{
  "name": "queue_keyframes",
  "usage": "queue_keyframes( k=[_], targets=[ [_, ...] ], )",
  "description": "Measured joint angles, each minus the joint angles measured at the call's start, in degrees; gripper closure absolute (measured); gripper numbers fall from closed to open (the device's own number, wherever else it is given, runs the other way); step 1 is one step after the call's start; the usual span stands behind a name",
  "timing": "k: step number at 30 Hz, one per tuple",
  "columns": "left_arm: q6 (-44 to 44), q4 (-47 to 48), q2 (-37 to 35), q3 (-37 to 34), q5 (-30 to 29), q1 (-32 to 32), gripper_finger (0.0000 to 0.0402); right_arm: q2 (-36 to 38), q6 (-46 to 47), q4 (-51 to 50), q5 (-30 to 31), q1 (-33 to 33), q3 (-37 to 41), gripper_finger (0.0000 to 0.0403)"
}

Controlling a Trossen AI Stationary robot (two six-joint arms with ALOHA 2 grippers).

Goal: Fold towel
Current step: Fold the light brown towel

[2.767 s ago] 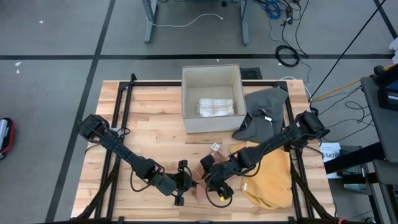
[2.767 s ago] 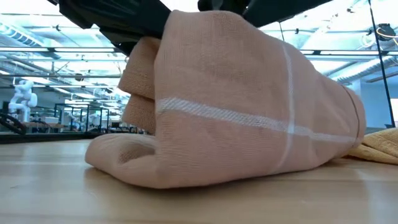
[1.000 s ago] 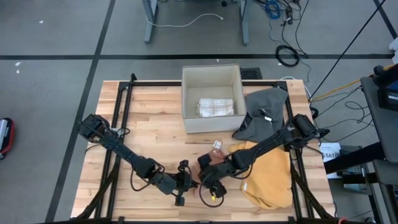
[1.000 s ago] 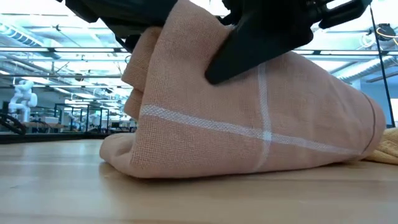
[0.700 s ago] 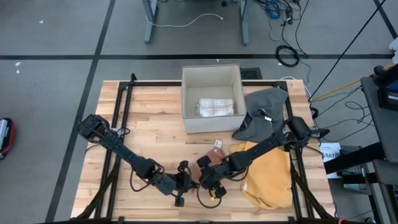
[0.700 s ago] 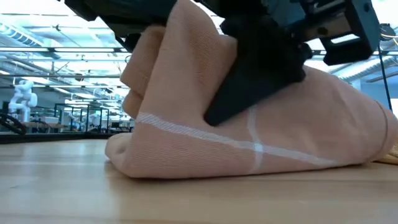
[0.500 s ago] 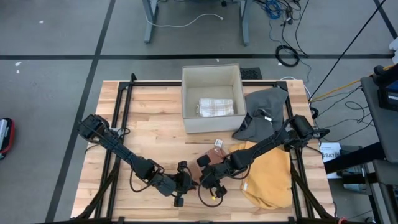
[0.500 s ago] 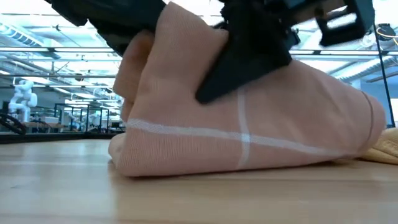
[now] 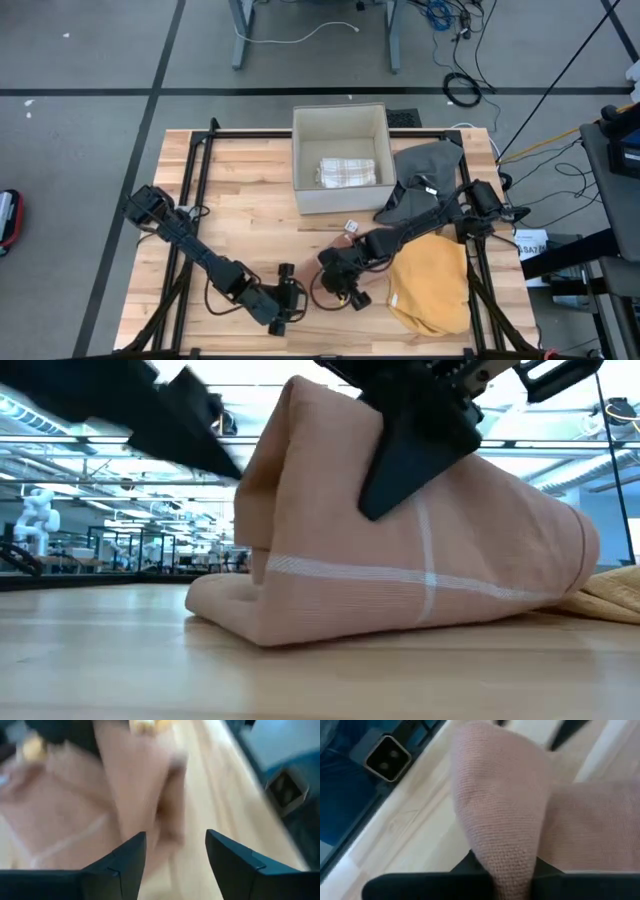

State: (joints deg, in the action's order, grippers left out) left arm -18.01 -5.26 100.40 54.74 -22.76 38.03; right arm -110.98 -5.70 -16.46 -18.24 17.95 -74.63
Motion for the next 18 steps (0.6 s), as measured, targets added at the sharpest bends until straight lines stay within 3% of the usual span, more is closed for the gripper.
queue_keyframes(
  k=[5, 8, 18],
  targets=[
    [-5.2, 12.4, 0.0, 0.0, -0.3, 0.2, 0.0187, 0.0, -1.0, -0.2, -3.1, -1.0, 0.0, 0.0398],
    [-7.3, 17.3, 0.0, 0.0, -3.4, 0.0, 0.0187, 0.0, -1.6, 0.0, -3.2, -1.5, 0.0, 0.0398],
    [-6.9, 19.2, 4.8, 0.0, -3.5, -5.1, 0.0193, 0.0, -5.1, 2.7, -3.6, -1.8, 0.0, 0.0398]
  ],
)
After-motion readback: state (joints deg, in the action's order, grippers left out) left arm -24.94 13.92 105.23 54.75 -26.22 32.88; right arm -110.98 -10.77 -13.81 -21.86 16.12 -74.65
